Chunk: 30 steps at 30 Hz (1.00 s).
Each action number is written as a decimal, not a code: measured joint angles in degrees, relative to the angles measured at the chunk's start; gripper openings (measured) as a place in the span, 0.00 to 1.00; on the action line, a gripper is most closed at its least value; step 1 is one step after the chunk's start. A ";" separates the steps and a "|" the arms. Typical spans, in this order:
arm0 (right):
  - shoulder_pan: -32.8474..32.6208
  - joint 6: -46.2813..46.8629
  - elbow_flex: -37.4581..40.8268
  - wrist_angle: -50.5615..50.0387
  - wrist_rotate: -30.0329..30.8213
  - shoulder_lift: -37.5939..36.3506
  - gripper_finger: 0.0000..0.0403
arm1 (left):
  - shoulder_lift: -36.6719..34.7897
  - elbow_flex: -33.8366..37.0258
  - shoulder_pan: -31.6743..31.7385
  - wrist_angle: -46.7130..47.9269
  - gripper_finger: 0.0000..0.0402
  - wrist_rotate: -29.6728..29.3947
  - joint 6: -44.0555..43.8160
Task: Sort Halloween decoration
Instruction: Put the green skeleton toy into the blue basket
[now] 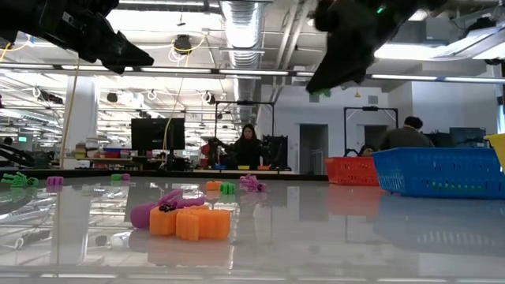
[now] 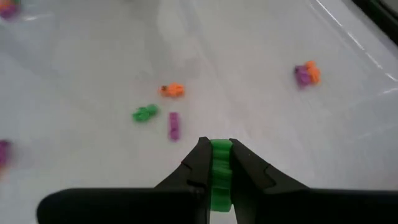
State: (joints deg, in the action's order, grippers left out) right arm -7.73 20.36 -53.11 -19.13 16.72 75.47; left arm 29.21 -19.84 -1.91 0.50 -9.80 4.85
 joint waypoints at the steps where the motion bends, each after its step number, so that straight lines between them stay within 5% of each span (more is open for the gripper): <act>1: -0.93 0.84 0.26 -0.95 0.20 -0.84 0.16 | 0.00 0.00 0.02 0.03 0.22 -0.01 0.00; 11: -10.29 10.45 0.95 -10.28 8.71 -3.16 0.16 | 0.01 0.00 0.01 0.06 0.22 0.02 -0.67; 21: -16.09 34.19 0.95 -33.20 13.73 -3.11 0.16 | 0.02 0.00 0.00 0.06 0.22 0.02 -1.00; 30: -16.61 36.80 0.95 -35.69 13.63 -3.09 0.17 | 0.02 0.00 0.02 0.06 0.22 0.02 -1.56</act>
State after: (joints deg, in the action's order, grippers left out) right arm -24.34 57.17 -52.16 -54.83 30.34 72.38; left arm 29.23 -19.84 -1.89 0.56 -9.78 3.29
